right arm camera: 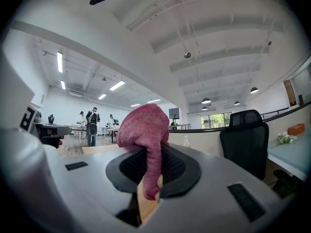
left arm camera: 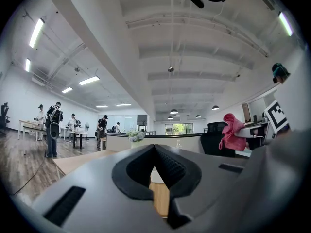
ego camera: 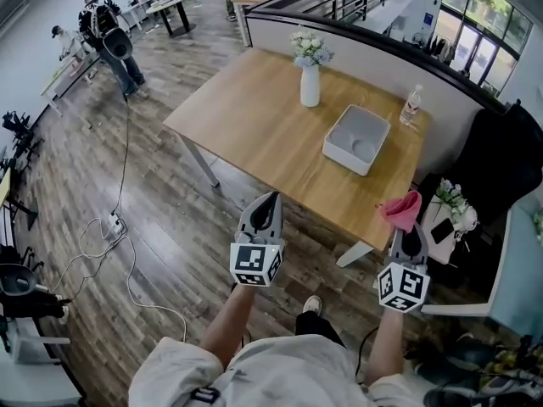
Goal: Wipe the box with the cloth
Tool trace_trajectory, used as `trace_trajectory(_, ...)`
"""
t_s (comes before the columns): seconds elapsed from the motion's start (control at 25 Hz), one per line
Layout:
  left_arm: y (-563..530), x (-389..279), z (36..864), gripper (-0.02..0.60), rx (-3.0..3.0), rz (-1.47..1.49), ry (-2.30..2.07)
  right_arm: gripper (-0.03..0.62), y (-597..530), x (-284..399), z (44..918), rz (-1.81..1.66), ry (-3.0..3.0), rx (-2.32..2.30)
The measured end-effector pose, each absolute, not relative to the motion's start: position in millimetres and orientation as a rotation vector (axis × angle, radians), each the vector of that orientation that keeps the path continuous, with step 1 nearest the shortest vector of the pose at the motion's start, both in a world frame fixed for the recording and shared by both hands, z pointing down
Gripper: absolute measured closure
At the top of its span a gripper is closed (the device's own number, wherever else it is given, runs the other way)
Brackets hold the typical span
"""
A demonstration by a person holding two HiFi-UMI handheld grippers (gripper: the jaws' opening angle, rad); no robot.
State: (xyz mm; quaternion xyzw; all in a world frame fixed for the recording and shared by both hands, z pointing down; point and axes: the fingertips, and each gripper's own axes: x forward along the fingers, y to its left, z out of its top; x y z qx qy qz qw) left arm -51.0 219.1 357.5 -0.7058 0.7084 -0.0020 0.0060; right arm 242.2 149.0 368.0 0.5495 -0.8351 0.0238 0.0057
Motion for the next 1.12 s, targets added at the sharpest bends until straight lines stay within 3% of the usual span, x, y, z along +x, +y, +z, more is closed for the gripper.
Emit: trace_trajectory(1.12, 67.9, -7.5, 361.2, 0.572, -2.251, -0.045, 2.155, 0.531, 5.9, 278.9, 379.3, 0.125, -2.610, 1.762)
